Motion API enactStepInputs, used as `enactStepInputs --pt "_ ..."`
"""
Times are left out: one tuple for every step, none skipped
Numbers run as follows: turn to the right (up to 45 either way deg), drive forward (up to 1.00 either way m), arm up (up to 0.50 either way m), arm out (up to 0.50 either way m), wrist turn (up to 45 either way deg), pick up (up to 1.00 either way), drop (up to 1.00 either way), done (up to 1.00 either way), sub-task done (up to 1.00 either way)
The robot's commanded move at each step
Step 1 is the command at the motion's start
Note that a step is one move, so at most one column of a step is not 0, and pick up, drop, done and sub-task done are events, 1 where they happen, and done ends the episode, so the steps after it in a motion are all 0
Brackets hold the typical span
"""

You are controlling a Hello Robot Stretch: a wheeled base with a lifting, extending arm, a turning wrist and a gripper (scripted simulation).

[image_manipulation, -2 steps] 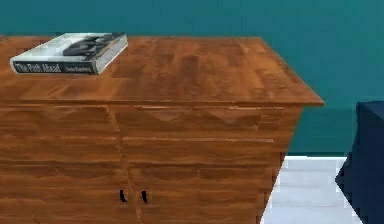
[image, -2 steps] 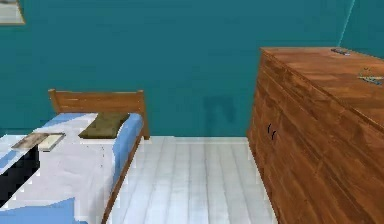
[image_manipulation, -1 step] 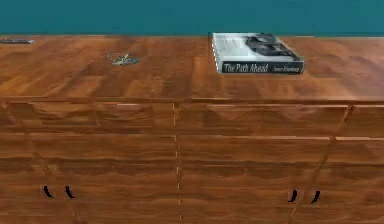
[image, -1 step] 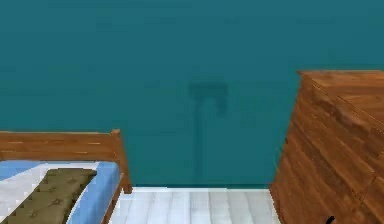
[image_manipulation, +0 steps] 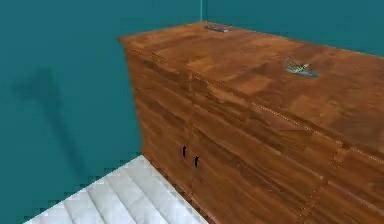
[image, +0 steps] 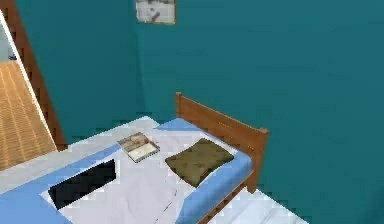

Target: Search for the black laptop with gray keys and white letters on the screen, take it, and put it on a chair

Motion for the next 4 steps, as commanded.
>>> enactStepInputs --pt "-45.0 0.00 0.00 0.00 0.0 0.00 0.00 0.00 0.00" --pt "-6.0 0.00 0.00 0.00 0.0 0.00 0.00 0.00 0.00" --pt "0.0 0.30 0.00 0.00 0.0 0.00 0.00 0.00 0.00" --pt "-45.0 0.00 0.00 0.00 0.0 0.00 0.00 0.00 0.00"
